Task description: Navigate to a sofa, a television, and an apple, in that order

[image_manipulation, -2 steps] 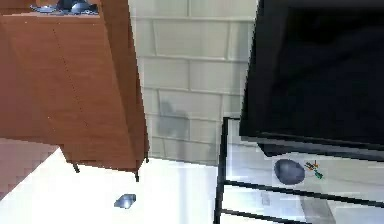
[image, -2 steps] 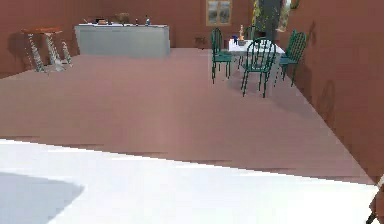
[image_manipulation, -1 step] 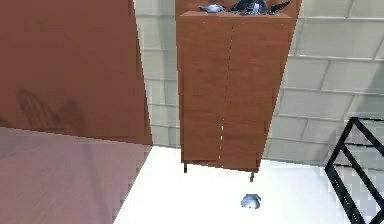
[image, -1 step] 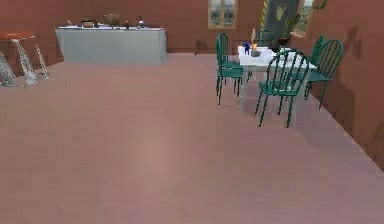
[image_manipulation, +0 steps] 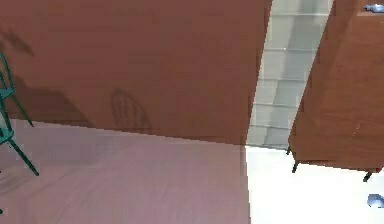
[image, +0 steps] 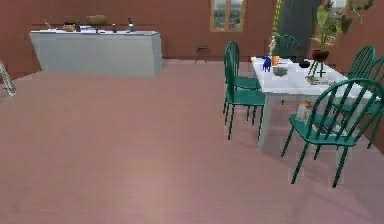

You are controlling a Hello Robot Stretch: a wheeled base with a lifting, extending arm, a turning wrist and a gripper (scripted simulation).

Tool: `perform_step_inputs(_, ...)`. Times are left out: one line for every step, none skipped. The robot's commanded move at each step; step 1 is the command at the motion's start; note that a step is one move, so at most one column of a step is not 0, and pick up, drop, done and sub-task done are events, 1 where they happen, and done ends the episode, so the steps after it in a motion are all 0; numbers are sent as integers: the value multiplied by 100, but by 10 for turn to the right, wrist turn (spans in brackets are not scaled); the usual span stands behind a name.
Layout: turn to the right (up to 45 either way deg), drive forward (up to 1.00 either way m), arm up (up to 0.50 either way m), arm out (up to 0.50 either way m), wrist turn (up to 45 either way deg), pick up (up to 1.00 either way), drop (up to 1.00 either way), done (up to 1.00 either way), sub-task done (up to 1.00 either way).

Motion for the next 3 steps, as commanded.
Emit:
perform_step_inputs(0, 100, 0, 0, 0, 0, 0, 0, 0)
perform_step_inputs(-30, 0, 0, 0, 0, 0, 0, 0, 0)
perform_step_inputs(0, 100, 0, 0, 0, 0, 0, 0, 0)
